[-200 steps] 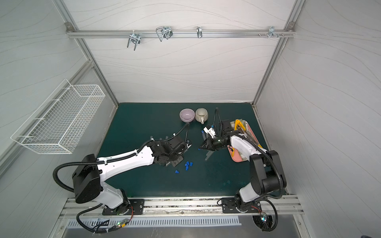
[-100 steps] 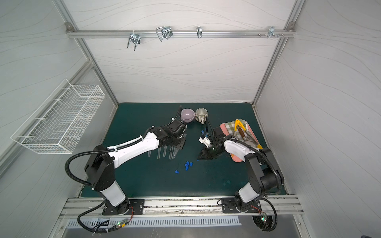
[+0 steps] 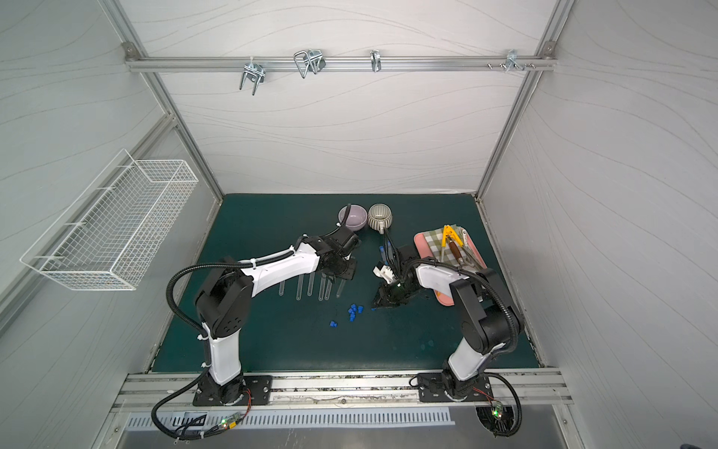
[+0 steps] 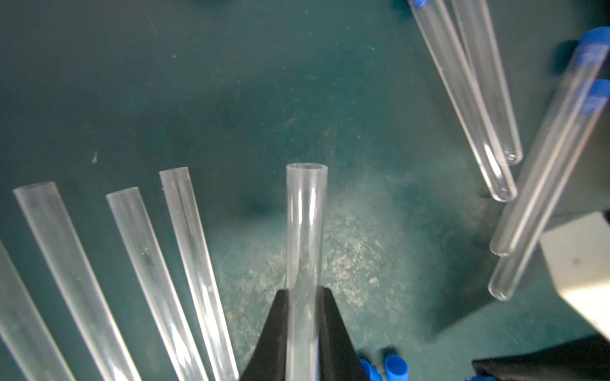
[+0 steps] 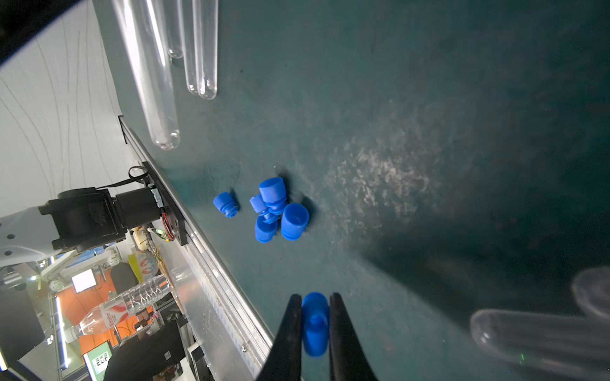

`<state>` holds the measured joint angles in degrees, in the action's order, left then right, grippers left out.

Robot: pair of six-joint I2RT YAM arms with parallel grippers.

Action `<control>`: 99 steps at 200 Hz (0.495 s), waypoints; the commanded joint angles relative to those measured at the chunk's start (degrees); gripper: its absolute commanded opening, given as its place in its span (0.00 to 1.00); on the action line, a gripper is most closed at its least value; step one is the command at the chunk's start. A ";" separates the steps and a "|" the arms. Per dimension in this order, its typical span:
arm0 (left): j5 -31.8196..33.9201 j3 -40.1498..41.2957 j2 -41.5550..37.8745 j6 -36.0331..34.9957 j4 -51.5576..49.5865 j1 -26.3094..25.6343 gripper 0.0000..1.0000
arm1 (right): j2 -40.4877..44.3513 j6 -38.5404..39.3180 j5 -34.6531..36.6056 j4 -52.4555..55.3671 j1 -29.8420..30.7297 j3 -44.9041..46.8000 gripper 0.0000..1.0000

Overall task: Remove stoppers from test tubes
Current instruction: Place the stopper at the center of the board.

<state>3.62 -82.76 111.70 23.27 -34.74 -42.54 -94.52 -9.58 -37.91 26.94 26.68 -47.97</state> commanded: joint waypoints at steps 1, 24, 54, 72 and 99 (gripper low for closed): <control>0.58 -2.71 2.10 1.96 0.74 -0.02 0.06 | -1.47 0.53 -0.41 -0.87 0.79 0.59 0.01; 0.84 -2.76 3.55 2.37 0.64 0.07 0.07 | -2.28 0.32 -0.35 -1.18 1.40 0.16 0.02; 1.82 -3.36 5.77 2.57 -0.04 0.19 0.07 | -3.64 0.19 -0.32 -1.54 1.93 -0.43 0.02; 2.10 -3.40 6.55 2.86 -0.01 0.37 0.07 | -4.30 0.18 0.16 -1.50 2.05 -0.72 0.02; 2.09 -3.11 7.21 3.10 0.44 0.55 0.09 | -5.19 0.22 0.94 -1.14 2.34 -1.38 0.03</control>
<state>4.34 -83.77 117.54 24.60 -34.63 -42.30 -98.50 -9.63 -37.80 25.50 28.34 -48.14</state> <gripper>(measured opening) 0.156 0.142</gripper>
